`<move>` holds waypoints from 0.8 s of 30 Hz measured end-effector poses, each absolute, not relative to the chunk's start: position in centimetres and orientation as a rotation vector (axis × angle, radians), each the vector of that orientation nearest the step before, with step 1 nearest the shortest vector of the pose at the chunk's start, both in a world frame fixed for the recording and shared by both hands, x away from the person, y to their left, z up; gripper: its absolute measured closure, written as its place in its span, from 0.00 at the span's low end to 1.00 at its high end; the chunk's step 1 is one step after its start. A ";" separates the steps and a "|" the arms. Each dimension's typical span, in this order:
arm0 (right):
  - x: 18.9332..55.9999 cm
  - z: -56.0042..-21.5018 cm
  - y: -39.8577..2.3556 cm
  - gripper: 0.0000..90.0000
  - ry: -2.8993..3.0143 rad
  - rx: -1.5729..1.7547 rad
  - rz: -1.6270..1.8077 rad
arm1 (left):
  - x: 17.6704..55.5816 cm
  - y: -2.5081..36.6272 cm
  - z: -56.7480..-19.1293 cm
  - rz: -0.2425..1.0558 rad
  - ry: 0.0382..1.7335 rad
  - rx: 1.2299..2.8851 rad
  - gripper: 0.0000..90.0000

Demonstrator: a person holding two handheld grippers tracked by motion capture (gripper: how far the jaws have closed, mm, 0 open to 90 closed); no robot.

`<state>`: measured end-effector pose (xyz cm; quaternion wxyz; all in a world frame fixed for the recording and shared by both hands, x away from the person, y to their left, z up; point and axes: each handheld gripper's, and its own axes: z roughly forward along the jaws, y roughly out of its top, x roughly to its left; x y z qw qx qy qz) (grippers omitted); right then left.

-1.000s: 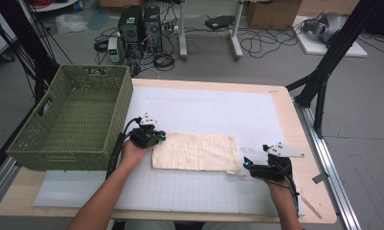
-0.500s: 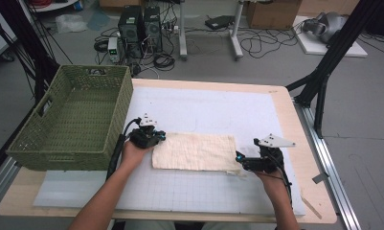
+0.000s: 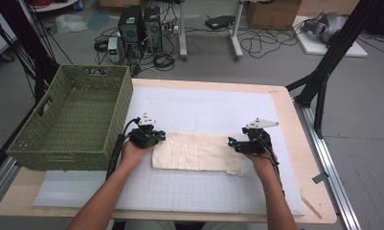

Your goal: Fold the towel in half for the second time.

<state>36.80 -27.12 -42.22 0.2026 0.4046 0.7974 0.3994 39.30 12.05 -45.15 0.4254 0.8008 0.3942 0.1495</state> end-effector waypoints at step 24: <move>39.2 -44.6 -26.1 0.74 2.390 1.117 1.090 | 39.6 12.8 -45.2 0.292 1.030 1.936 0.92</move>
